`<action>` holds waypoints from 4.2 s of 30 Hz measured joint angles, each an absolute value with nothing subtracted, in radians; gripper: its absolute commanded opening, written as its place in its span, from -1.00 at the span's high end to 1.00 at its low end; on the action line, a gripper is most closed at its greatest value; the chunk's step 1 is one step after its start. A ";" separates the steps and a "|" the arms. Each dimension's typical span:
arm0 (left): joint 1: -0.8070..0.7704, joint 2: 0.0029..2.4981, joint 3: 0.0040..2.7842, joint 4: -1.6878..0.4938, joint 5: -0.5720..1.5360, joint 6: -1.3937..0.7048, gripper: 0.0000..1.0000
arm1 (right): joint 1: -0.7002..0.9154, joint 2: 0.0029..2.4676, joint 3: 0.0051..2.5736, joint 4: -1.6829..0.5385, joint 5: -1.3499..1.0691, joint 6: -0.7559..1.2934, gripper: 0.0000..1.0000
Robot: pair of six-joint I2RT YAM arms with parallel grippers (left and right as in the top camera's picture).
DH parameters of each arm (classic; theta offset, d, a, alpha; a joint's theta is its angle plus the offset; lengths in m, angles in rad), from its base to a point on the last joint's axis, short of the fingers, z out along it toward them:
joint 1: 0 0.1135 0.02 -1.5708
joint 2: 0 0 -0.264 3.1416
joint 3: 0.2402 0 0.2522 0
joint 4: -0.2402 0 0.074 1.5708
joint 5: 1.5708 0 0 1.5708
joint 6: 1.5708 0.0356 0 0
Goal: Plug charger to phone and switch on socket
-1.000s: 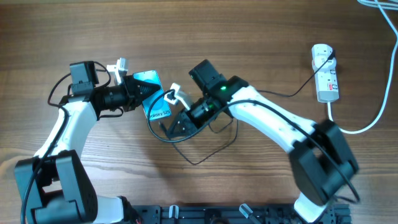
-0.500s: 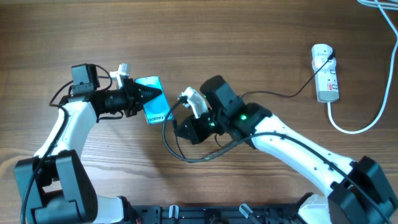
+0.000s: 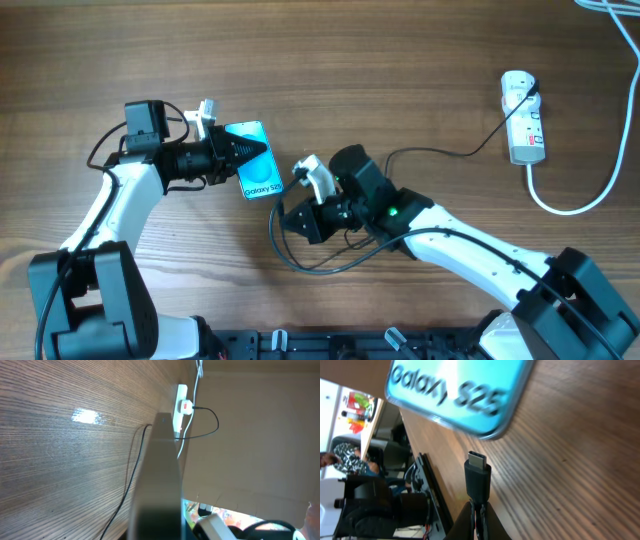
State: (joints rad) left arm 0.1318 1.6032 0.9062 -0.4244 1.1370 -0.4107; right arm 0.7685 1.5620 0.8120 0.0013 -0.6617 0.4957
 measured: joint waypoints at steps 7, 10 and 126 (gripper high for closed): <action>0.132 1.603 0.906 -0.412 1.126 -0.418 0.92 | 0.804 1.562 0.812 0.003 -0.633 0.505 0.91; 0.132 1.603 0.906 -0.399 1.126 -0.421 0.92 | 0.804 1.562 0.812 0.027 -0.620 0.516 0.91; -0.005 1.603 0.905 -0.245 1.124 -0.218 0.92 | 0.808 1.562 0.887 -0.149 -0.516 0.494 0.91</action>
State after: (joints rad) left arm -0.0048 1.6032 0.9047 -0.2451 1.1240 -0.2176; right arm 0.8082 1.5620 0.8871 -0.1493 -0.5159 0.4938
